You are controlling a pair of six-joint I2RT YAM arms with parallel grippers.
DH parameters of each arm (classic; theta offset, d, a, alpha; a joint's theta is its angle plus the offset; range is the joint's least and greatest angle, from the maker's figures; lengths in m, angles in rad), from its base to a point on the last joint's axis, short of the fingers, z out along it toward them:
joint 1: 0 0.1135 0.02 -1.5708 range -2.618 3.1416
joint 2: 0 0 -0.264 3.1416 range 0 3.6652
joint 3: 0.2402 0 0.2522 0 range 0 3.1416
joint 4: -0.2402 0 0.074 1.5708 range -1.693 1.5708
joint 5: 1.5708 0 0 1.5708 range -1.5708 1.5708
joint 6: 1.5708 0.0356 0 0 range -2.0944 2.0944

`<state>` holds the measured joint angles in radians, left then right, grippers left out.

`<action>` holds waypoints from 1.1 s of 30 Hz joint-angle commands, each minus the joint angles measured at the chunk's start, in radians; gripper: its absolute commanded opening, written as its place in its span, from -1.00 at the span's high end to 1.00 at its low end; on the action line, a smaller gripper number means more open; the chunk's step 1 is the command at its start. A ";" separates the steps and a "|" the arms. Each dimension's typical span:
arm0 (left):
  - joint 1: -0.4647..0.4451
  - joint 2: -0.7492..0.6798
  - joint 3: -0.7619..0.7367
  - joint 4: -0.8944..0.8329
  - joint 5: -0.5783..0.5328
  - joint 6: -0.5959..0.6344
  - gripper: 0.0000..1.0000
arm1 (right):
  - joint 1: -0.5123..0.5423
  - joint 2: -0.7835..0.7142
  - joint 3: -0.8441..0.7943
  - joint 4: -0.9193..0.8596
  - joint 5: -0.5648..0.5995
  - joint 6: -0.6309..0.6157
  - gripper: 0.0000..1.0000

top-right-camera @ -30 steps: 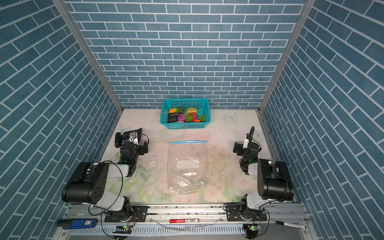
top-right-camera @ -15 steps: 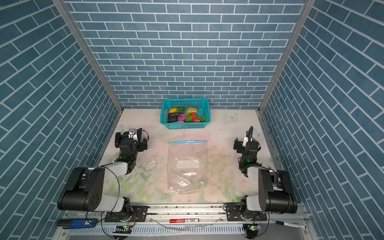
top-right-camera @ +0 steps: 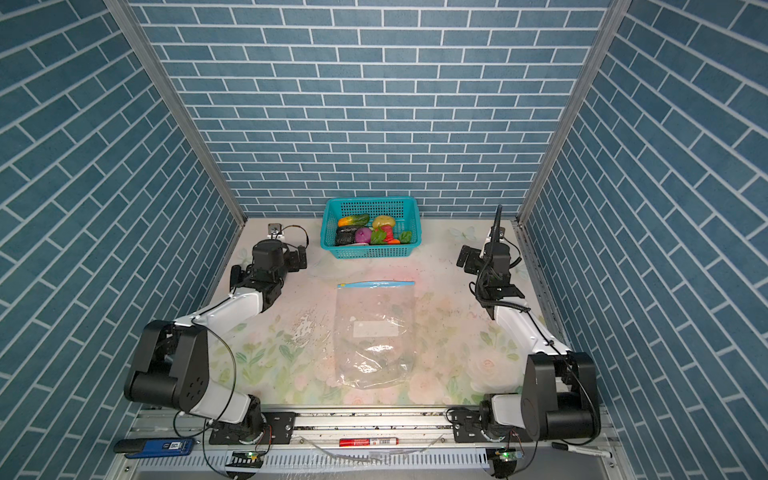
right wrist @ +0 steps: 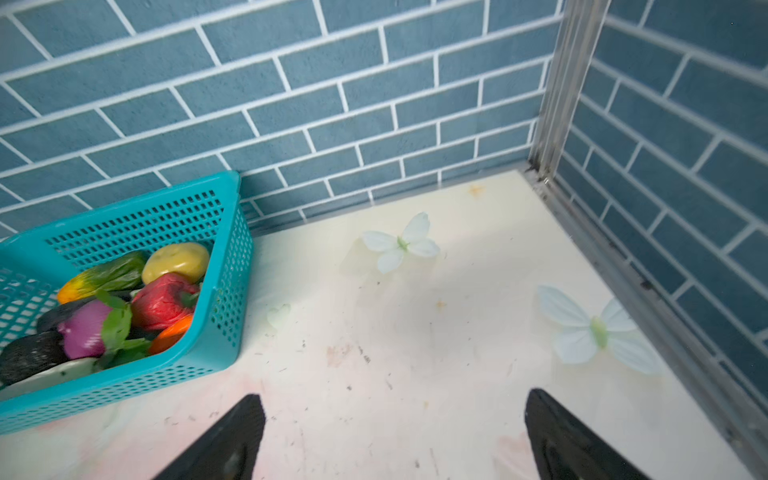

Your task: Place the food in the zip-top bag and seal the zipper

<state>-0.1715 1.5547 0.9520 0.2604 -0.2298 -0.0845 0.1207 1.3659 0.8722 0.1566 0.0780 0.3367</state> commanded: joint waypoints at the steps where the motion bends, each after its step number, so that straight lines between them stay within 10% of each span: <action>1: -0.002 0.080 0.182 -0.237 0.110 -0.125 -0.99 | 0.008 0.102 0.169 -0.231 -0.095 0.180 -0.98; 11: 0.017 0.290 0.465 -0.325 0.442 -0.252 -0.99 | 0.023 0.409 0.474 -0.248 -0.565 0.301 -0.98; 33: 0.085 0.615 0.771 -0.383 0.745 -0.394 -0.93 | 0.094 0.820 0.907 -0.304 -0.760 0.213 -0.86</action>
<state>-0.0887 2.1407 1.6936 -0.1116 0.4683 -0.4614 0.2077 2.1815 1.7233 -0.1429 -0.6426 0.5732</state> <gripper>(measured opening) 0.968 0.935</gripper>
